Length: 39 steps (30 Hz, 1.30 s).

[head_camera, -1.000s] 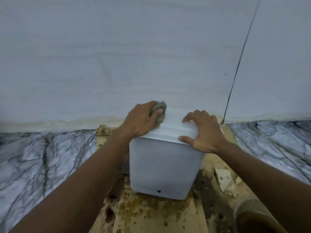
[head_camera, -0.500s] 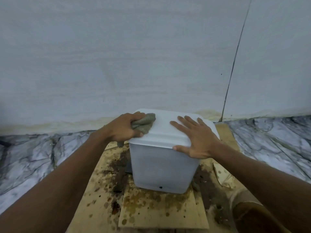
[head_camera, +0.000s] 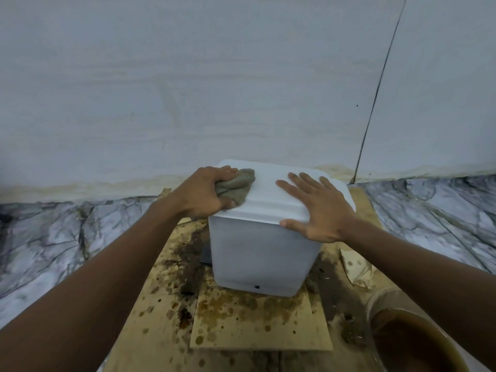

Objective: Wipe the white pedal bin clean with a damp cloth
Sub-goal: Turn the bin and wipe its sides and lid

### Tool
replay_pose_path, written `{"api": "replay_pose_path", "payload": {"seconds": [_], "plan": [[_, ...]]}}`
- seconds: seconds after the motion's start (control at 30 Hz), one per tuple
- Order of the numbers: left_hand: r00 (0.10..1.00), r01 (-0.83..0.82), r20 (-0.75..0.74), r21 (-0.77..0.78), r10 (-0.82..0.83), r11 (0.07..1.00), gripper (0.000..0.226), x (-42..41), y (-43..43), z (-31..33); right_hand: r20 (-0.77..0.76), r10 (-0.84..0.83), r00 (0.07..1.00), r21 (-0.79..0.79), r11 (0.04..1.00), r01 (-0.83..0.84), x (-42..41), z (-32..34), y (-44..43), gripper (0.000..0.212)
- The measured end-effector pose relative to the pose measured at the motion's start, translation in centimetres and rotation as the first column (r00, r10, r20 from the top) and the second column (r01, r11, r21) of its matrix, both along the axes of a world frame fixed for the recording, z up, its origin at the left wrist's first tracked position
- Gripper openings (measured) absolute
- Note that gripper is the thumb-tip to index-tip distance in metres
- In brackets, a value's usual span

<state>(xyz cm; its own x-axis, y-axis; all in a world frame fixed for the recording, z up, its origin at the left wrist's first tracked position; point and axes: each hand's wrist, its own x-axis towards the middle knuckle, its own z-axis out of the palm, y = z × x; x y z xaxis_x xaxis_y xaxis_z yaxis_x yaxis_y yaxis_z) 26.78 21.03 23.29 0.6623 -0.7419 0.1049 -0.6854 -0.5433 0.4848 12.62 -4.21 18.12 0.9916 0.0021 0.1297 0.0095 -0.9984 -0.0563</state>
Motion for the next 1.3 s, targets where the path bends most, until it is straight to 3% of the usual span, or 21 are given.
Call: {"api": "replay_pose_path", "payload": {"seconds": [0.13,0.27,0.47,0.7,0.8,0.9,1.03,1.13,1.23,1.3], "plan": [[0.989,0.070,0.127,-0.001,-0.070,0.998,0.063,-2.0,-2.1,-0.4,0.012,0.003,1.000,0.007,1.000,-0.003,0.0,-0.1,-0.2,0.086],[0.989,0.087,0.114,0.083,-0.096,0.993,0.065,-0.7,-1.1,0.1,0.001,0.001,1.000,0.010,1.000,-0.001,0.1,0.1,-0.2,0.086],[0.993,0.032,0.113,0.045,-0.037,0.998,0.060,0.4,1.4,0.1,0.000,-0.008,1.000,0.010,1.000,0.008,0.4,0.0,-0.2,0.087],[0.967,0.104,0.232,0.014,-0.105,0.994,0.057,-3.5,-4.0,-1.2,-0.009,-0.006,1.000,0.010,1.000,0.006,0.4,-0.2,-0.2,0.096],[0.973,0.116,0.195,0.033,-0.120,0.993,0.055,-3.6,-4.9,-1.0,-0.019,-0.018,1.000,0.055,0.998,0.019,0.4,0.0,-0.6,0.105],[0.990,0.120,0.062,0.061,-0.124,0.991,0.048,-2.5,-3.5,0.2,-0.018,-0.008,1.000,0.048,0.999,0.009,0.4,0.0,-0.5,0.107],[0.996,0.065,-0.056,-0.064,-0.069,0.996,0.002,-2.0,-2.6,0.7,-0.009,-0.009,1.000,0.042,0.999,0.009,0.3,-0.1,-0.2,0.105],[0.997,0.038,-0.057,-0.078,-0.042,0.996,0.011,-2.2,-3.7,0.1,0.003,-0.016,1.000,0.050,0.999,0.016,0.4,-0.1,-0.4,0.104],[0.997,0.074,0.002,0.061,-0.074,0.995,0.064,-3.1,-5.1,-1.1,0.005,-0.014,1.000,0.052,0.999,0.013,0.4,-0.1,-0.4,0.104],[0.993,0.078,0.089,0.043,-0.082,0.996,0.074,-3.7,-6.0,-1.7,0.008,-0.015,1.000,0.051,0.999,0.015,0.5,-0.2,-0.4,0.106]]}}
